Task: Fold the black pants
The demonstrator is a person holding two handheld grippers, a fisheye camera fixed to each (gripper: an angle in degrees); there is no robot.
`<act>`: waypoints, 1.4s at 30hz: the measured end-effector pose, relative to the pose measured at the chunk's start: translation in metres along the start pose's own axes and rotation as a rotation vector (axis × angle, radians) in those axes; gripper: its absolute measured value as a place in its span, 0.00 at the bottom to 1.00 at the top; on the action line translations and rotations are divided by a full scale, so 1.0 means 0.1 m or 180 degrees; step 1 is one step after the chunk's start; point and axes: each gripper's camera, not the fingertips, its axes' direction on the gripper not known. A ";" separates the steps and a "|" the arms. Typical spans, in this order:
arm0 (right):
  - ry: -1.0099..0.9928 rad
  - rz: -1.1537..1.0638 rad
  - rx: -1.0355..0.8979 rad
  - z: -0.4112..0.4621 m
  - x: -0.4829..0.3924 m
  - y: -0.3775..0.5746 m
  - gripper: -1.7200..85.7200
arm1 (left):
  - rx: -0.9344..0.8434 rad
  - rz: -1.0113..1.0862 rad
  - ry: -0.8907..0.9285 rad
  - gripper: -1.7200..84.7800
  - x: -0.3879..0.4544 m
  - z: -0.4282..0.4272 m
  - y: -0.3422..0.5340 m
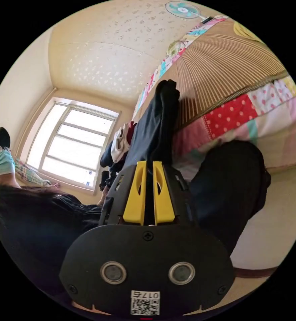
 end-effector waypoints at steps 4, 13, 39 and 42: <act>0.0393 -0.0015 0.0172 -0.18 -0.16 -0.23 0.17 | 0.0360 -0.0083 -0.0192 0.10 -0.04 -0.42 0.21; 0.1115 0.0170 -0.0890 1.01 -0.20 -1.72 0.25 | -0.0258 0.0369 -0.0645 0.19 -0.18 0.37 -1.66; -0.0625 -0.1155 0.1403 -2.95 -1.12 -2.08 0.10 | -0.1184 0.1655 0.0664 0.13 2.79 2.41 -2.47; 0.0309 -0.0272 0.1733 -3.69 -0.83 -2.55 0.13 | -0.1282 0.2193 0.0285 0.14 3.47 3.13 -2.91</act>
